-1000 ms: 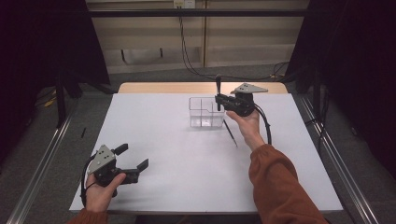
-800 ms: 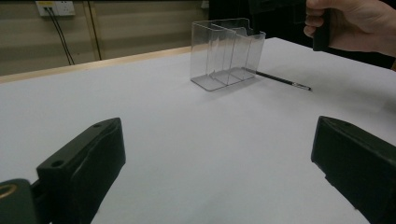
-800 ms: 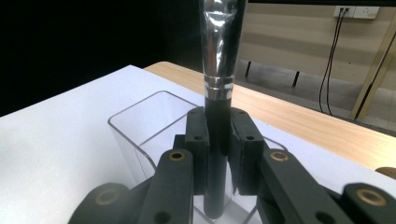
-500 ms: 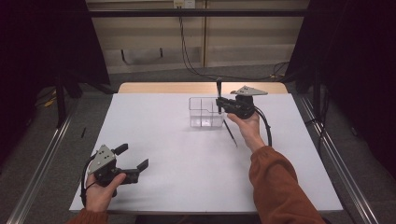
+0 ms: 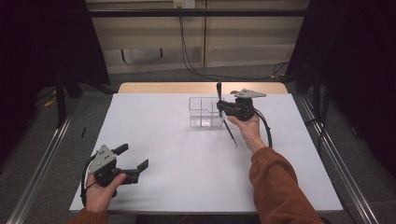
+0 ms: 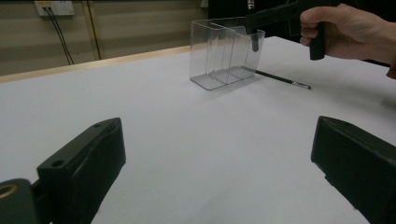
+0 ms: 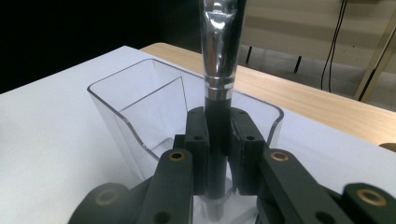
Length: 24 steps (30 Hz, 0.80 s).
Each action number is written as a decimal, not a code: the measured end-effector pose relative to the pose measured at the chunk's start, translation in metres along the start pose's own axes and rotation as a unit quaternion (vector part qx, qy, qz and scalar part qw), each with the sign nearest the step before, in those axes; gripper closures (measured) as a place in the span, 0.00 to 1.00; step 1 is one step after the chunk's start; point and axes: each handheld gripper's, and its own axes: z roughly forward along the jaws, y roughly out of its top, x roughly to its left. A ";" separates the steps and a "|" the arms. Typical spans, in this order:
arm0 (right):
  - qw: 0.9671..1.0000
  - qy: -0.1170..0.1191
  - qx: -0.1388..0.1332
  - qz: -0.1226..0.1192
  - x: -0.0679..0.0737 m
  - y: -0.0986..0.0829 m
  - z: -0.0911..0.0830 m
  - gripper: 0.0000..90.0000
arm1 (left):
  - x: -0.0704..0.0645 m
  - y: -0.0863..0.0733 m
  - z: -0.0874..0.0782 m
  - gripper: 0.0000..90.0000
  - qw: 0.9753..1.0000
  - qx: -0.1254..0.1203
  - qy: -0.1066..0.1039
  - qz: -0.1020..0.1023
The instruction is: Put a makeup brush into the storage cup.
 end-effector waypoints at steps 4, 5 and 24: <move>1.000 -0.001 0.003 0.002 -0.001 0.000 0.000 0.88 | 0.000 0.000 0.000 0.03 1.000 0.001 0.000 0.002; 1.000 -0.001 0.005 0.001 -0.001 0.000 0.001 0.88 | 0.000 0.000 0.000 0.03 1.000 0.001 0.000 0.002; 1.000 0.000 -0.005 0.010 -0.002 0.001 -0.004 0.73 | 0.001 0.000 0.000 0.03 1.000 0.000 0.001 -0.001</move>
